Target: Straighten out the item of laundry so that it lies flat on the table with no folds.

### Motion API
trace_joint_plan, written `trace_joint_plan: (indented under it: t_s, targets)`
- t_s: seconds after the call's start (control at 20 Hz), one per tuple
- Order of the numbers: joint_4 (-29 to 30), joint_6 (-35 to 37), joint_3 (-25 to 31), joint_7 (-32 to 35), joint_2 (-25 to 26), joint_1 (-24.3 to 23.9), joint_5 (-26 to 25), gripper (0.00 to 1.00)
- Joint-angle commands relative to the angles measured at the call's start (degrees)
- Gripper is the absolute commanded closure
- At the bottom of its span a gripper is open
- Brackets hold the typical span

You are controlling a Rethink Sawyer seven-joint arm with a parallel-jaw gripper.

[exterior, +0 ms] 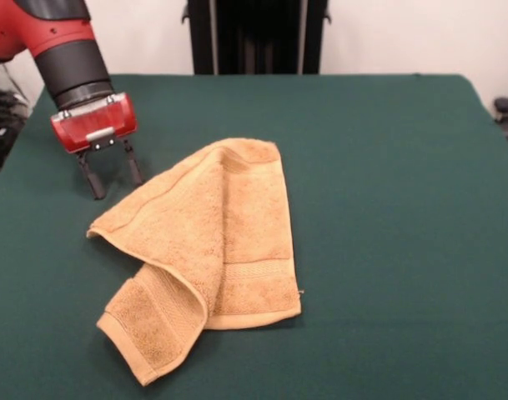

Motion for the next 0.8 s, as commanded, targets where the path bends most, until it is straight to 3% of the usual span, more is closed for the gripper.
trace_joint_plan:
  t_s: [0.05, 0.8]
  targets:
    - [-4.7, 11.2, -7.0, 5.3, -3.4, 15.0, 1.6, 0.00]
    - [-8.4, 7.2, -7.3, 5.7, -1.7, 18.9, 5.8, 0.00]
